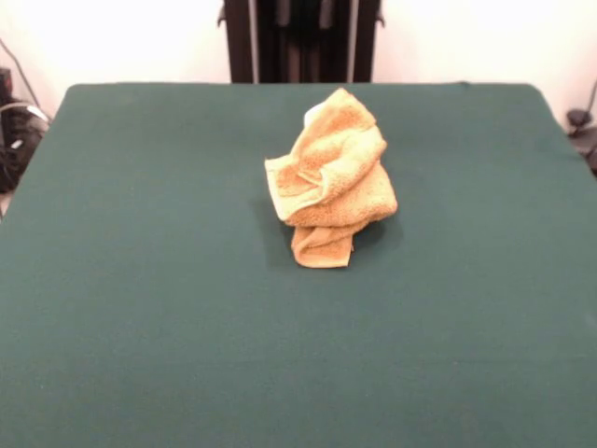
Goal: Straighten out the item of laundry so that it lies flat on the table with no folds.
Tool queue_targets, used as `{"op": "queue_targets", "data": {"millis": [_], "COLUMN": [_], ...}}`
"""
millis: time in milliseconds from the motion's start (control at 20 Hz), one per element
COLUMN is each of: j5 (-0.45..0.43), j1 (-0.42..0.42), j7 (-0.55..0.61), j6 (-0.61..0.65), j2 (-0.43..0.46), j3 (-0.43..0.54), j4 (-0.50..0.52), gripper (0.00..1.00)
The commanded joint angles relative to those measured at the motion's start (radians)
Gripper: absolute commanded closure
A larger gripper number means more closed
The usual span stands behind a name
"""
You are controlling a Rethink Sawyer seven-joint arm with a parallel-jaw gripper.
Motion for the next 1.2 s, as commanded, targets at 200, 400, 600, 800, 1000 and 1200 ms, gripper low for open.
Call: {"op": "queue_targets", "data": {"millis": [200, 400, 600, 800, 1000, 1200], "j5": [-0.006, 0.126, 0.187, 0.189, 0.174, 0.132], "j1": [0.123, 0.291, 0.352, 0.343, 0.343, 0.334], "j7": [0.195, 0.269, 0.215, 0.131, 0.074, 0.059], "j6": [-0.255, -0.266, -0.149, 0.029, 0.235, 0.331], "j2": [0.498, 0.479, 0.462, 0.412, 0.330, 0.314], "j3": [0.025, -0.025, -0.024, -0.026, -0.027, -0.016], "j4": [-0.206, -0.229, -0.311, -0.379, -0.457, -0.509], "gripper": [0.00, 0.00, 0.00, 0.00, 0.00, 0.00]}}
